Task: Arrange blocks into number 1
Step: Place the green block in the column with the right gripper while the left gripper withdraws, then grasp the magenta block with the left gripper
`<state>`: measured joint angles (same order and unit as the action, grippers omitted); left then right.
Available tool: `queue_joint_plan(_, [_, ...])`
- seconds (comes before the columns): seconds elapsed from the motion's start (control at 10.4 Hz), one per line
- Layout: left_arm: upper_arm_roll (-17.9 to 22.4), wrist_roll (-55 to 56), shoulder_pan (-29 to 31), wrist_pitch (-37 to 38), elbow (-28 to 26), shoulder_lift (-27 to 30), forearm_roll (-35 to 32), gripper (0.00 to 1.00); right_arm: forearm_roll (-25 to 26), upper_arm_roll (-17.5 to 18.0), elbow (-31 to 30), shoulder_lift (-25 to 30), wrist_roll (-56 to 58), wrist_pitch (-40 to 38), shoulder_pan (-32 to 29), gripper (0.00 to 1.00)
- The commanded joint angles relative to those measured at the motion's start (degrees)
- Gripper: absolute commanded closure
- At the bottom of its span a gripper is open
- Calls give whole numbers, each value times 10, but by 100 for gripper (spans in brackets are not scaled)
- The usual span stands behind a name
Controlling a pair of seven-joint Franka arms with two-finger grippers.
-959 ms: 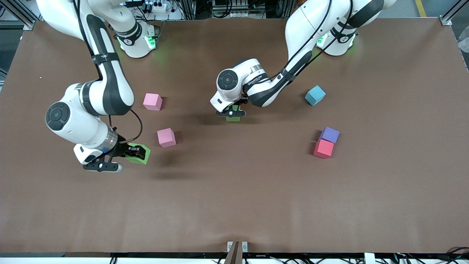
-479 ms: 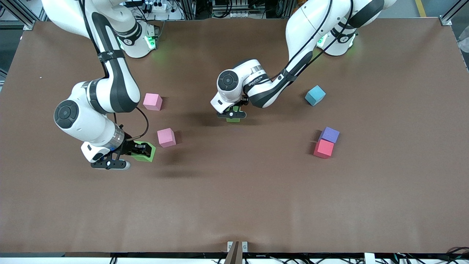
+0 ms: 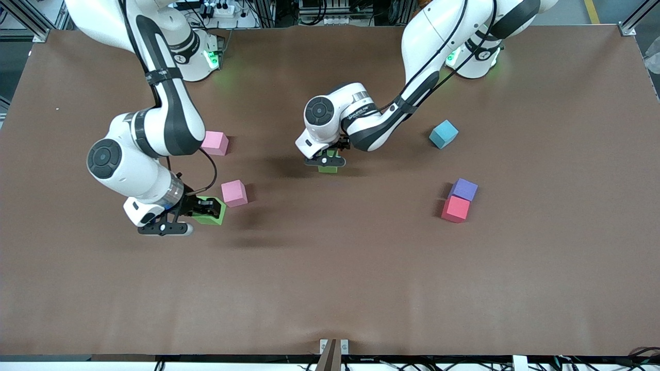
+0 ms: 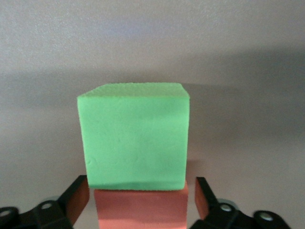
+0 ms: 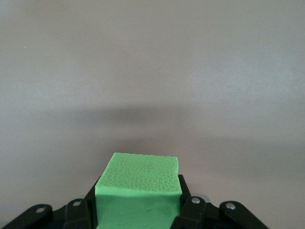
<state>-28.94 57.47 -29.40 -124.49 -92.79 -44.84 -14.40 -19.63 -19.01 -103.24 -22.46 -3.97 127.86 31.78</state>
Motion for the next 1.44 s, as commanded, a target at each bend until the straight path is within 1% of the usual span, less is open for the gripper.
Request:
queue_joint_plan(0.0, [2,25,-2,33,-1,43,-14,0,-18,-3,-20,15,1,15,21,48])
queue_joint_plan(0.29, [3,46,12,74,-1,105,-12,0,-22,-1,-19,5,-37,48,61,49])
queue_joint_plan(0.38, [2,43,40,81,-2,119,-12,0,-22,7,-19,-1,-55,65,72,49])
queue_joint_plan(0.58, [2,29,79,94,-8,127,-13,0,-22,8,-17,-20,-101,92,104,49])
queue_joint_plan(0.67, [2,-2,99,105,-15,127,-19,0,-21,8,-17,-27,-117,102,114,49])
queue_joint_plan(0.86, [2,-93,160,106,-36,135,-22,0,-21,8,-11,-45,-164,114,139,49])
queue_joint_plan(1.05, [3,-175,205,105,-49,133,-23,0,-20,7,-5,-69,-215,136,176,49])
queue_joint_plan(1.34, [2,-275,262,105,-62,128,-63,0,-12,5,35,-112,-309,137,227,49])
